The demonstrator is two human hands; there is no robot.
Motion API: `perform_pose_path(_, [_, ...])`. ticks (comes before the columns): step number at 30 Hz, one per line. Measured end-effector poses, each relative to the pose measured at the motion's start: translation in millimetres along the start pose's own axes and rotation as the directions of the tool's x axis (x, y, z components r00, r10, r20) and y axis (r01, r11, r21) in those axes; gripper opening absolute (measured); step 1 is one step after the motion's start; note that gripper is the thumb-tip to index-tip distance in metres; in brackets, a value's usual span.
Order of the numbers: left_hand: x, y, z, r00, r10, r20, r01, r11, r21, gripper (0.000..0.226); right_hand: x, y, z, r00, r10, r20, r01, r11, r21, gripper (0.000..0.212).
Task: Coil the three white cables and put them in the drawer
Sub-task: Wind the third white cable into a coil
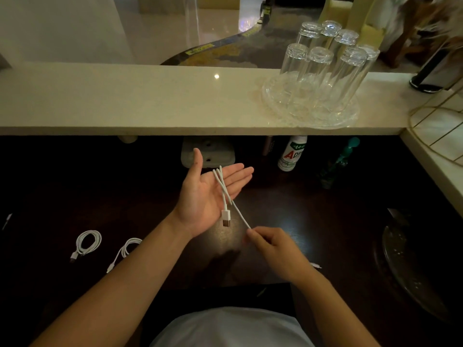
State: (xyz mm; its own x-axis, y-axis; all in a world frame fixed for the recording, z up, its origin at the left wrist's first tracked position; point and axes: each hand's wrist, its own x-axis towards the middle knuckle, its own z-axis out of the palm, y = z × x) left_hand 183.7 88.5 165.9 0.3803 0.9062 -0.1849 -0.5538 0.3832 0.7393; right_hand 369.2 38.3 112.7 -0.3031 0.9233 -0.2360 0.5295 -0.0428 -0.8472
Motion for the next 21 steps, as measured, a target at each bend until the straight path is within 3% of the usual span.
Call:
perform_pose_path(4, [3.1, -1.6, 1.4, 1.000, -0.015, -0.028, 0.016, 0.998, 0.054, 0.100, -8.1, -11.7, -1.4, 0.997, -0.053, 0.054, 0.069, 0.938, -0.340, 0.036])
perform_pose_path(7, [3.4, -5.4, 4.0, 0.999, -0.037, -0.010, 0.038, 0.998, 0.049, 0.101, -10.8, -22.1, -3.4, 0.988, -0.055, 0.143, 0.120, 0.858, -0.499, 0.043])
perform_pose_path(11, [1.6, -8.8, 5.8, 0.995, -0.100, 0.006, 0.099, 0.992, 0.078, 0.105, -10.5, -47.2, -12.1, 0.963, -0.128, 0.235, 0.244, 0.782, -0.574, 0.044])
perform_pose_path(17, [-6.4, -15.7, -0.3, 0.953, -0.299, 0.038, 0.261, 0.881, 0.394, 0.106, -3.0, -82.7, -53.4, 0.936, -0.199, 0.292, 0.344, 0.698, -0.628, 0.024])
perform_pose_path(21, [-14.3, -21.9, 11.0, 0.916, -0.384, 0.119, 0.277, 0.818, 0.505, 0.089, -2.4, -106.7, -71.6, 0.909, -0.262, 0.323, 0.408, 0.711, -0.573, 0.017])
